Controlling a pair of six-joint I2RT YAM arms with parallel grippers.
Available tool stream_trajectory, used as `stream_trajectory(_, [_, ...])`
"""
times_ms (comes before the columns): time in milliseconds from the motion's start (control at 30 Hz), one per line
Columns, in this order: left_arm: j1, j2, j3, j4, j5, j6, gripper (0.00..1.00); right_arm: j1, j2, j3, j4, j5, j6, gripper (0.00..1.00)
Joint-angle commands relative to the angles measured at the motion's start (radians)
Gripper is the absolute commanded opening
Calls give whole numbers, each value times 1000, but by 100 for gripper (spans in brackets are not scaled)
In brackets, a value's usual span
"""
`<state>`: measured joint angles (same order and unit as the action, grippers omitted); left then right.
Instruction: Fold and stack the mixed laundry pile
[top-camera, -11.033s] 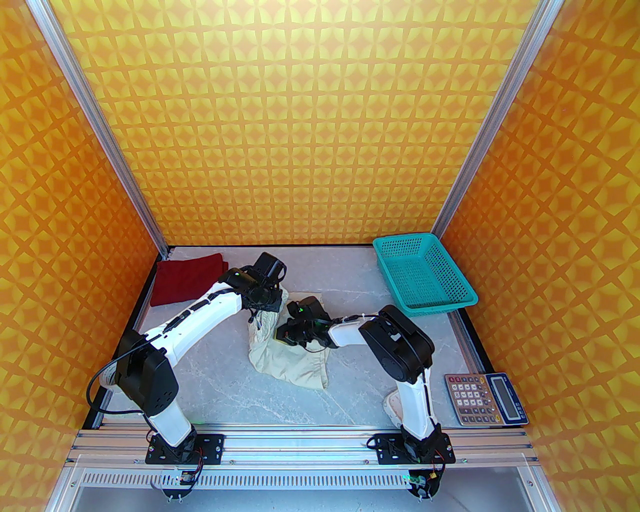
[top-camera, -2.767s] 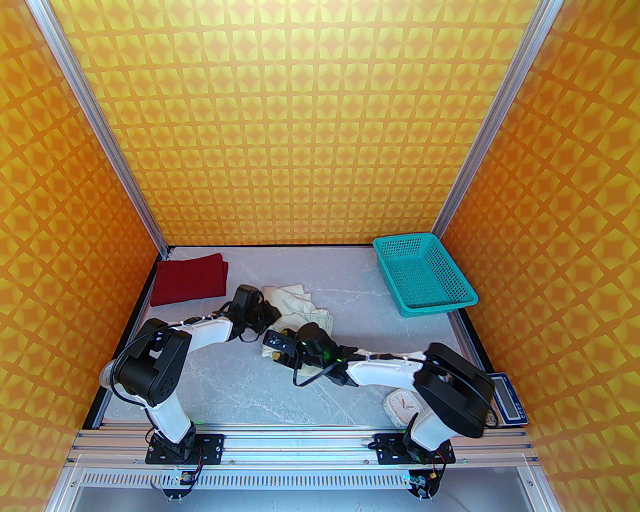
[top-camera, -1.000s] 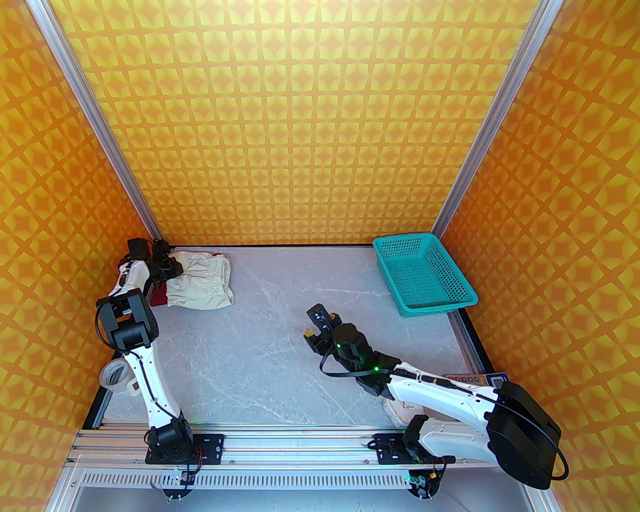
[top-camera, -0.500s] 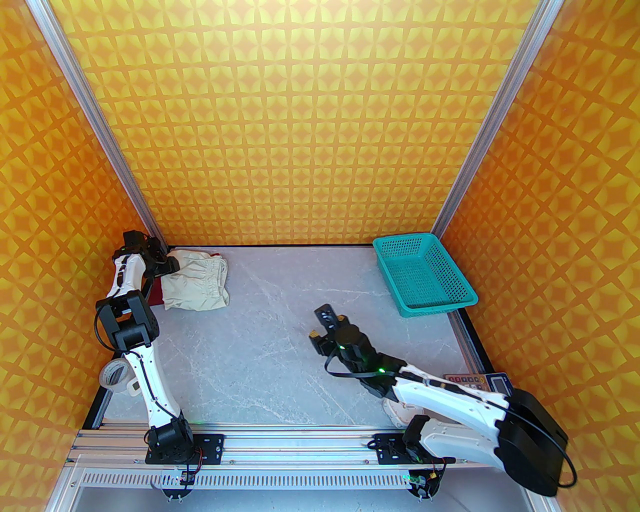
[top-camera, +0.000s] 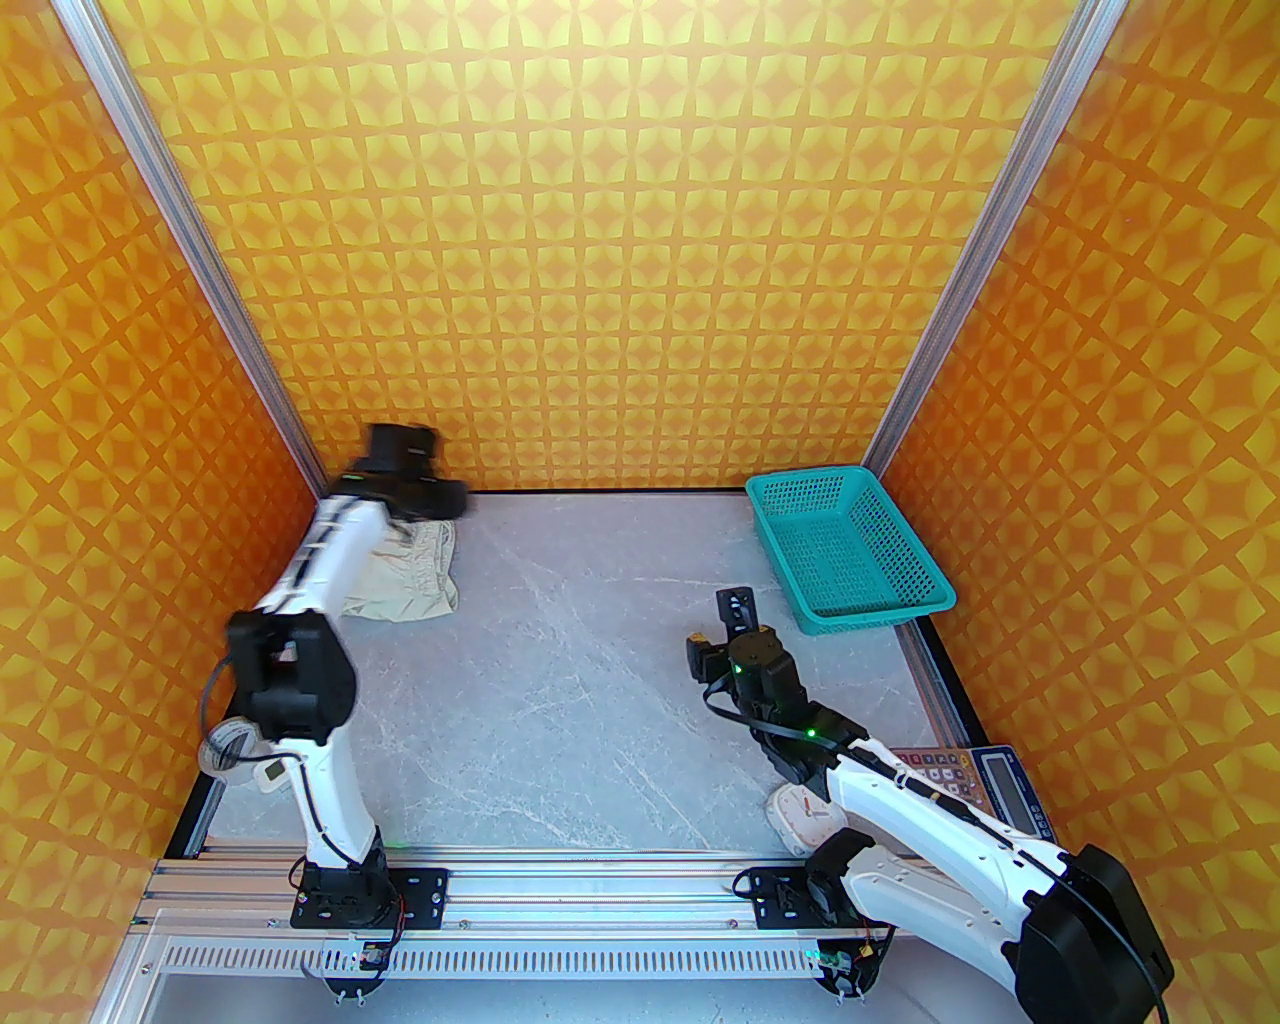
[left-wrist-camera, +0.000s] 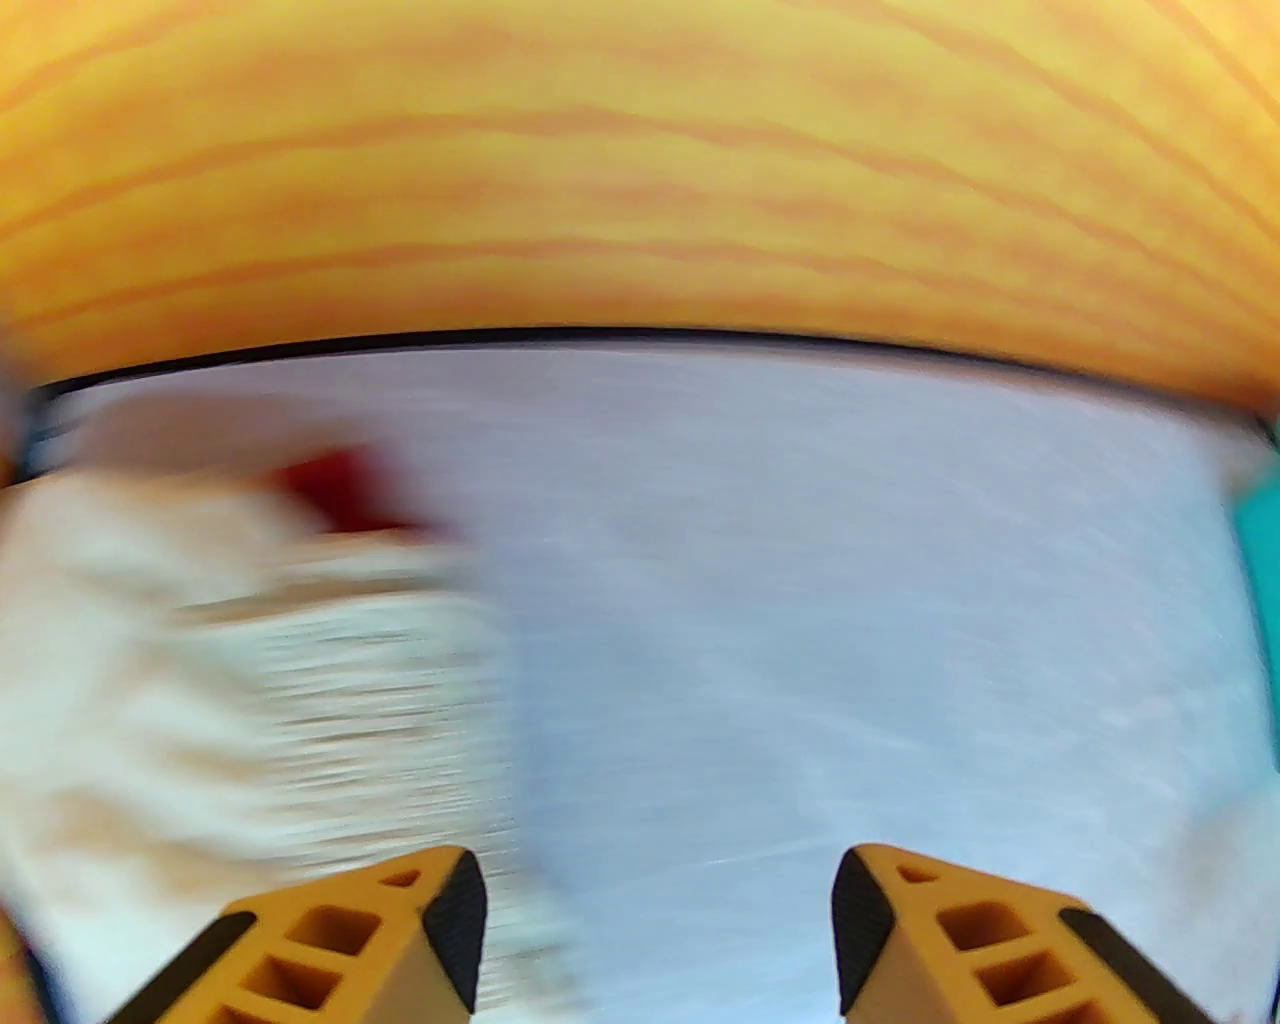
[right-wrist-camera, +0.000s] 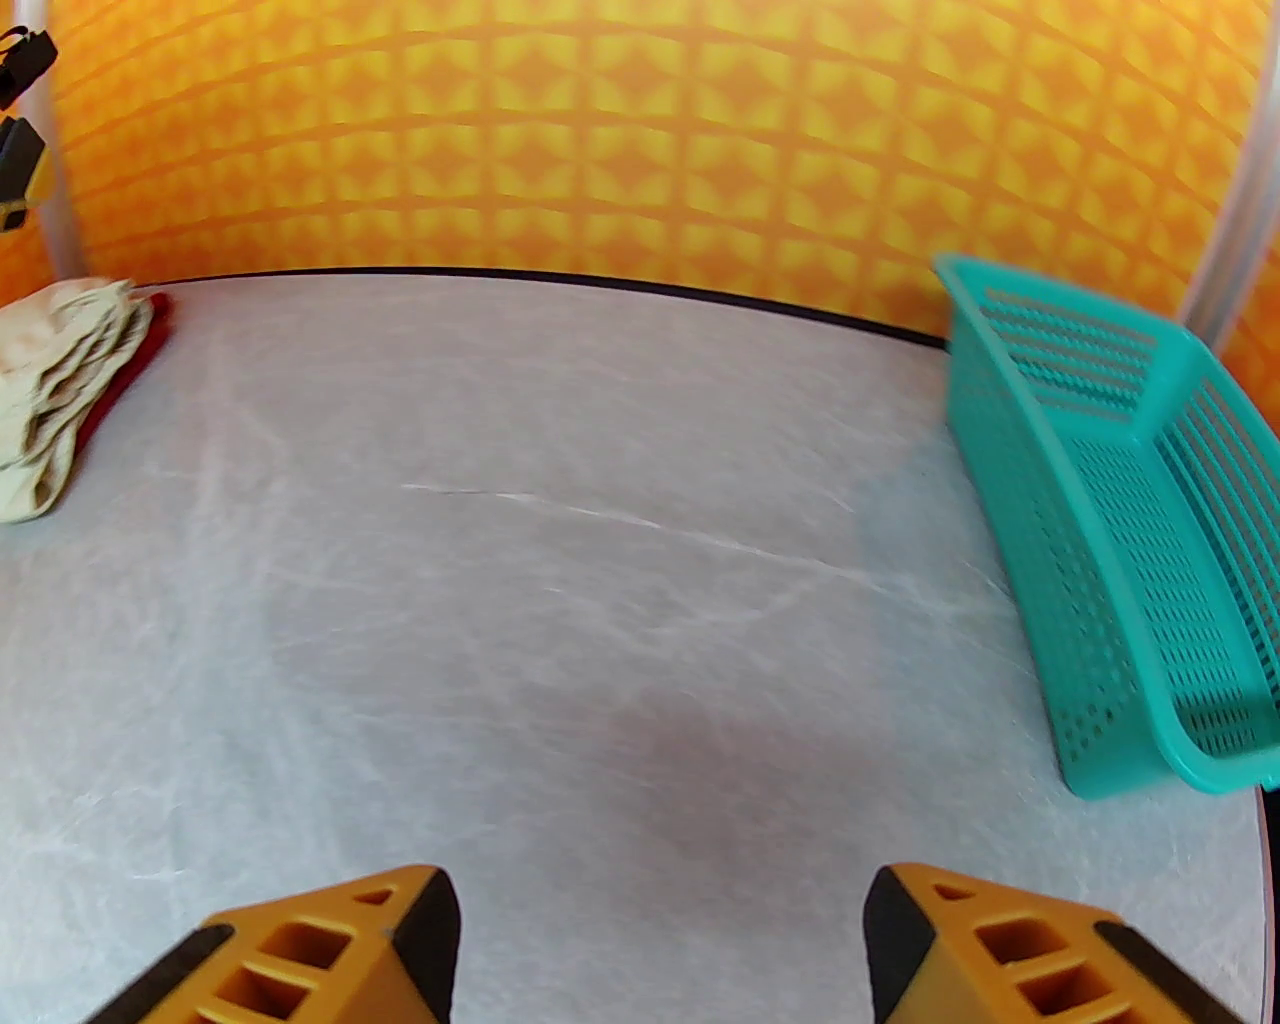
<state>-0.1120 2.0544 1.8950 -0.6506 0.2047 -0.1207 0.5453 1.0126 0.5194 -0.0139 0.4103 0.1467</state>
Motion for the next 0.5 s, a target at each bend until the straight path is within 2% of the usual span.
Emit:
stream_trajectory(0, [-12, 125, -20, 71, 18, -62, 56, -15, 5, 13, -37, -29, 33, 71])
stream_trajectory(200, [-15, 243, -11, 51, -37, -67, 49, -27, 14, 16, -42, -36, 42, 70])
stream_trajectory(333, [12, 230, -83, 64, -92, -69, 46, -36, 30, 27, -51, -44, 47, 70])
stream_trajectory(467, [78, 207, -126, 72, -78, -104, 45, -52, 46, 39, -52, -53, 53, 70])
